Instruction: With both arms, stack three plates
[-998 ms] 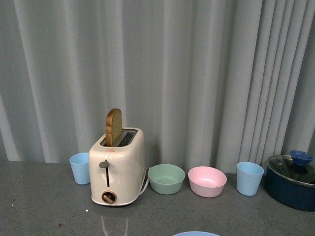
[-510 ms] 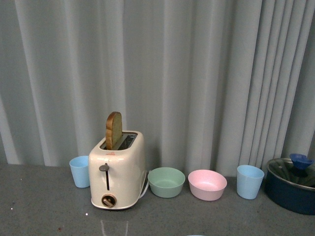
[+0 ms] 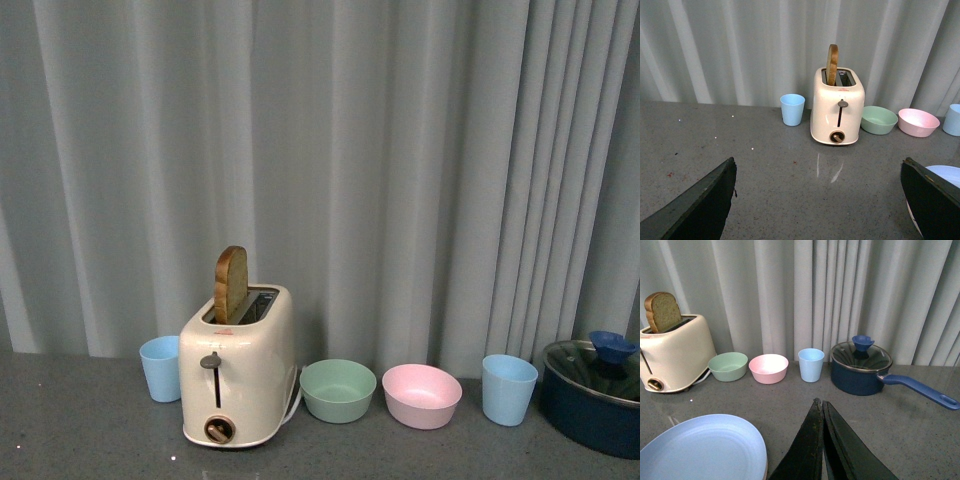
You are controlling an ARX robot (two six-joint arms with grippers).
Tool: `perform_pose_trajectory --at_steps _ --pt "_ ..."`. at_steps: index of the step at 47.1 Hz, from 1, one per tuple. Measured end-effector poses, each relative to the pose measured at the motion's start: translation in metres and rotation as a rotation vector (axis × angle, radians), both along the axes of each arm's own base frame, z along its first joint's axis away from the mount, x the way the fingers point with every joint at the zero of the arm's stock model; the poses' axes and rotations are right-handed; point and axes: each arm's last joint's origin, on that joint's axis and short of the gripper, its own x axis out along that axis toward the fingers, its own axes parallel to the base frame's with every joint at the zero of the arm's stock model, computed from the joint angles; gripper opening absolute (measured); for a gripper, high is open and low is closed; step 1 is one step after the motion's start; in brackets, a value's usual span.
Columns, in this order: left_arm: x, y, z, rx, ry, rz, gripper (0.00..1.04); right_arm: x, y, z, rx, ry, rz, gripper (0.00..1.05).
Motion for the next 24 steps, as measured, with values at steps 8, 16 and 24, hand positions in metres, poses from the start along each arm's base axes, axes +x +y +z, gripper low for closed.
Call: perform_pose_trajectory --at_steps 8,16,24 --pt "0.0 0.0 0.0 0.0 0.0 0.0 0.98 -0.009 0.0 -0.005 0.0 0.031 0.0 0.03" --pt "0.0 0.0 0.0 0.0 -0.001 0.0 0.98 -0.011 0.0 -0.003 0.0 0.007 0.001 0.03" --pt "0.0 0.0 0.0 0.0 0.0 0.0 0.98 -0.011 0.0 -0.003 0.0 0.007 0.001 0.03"
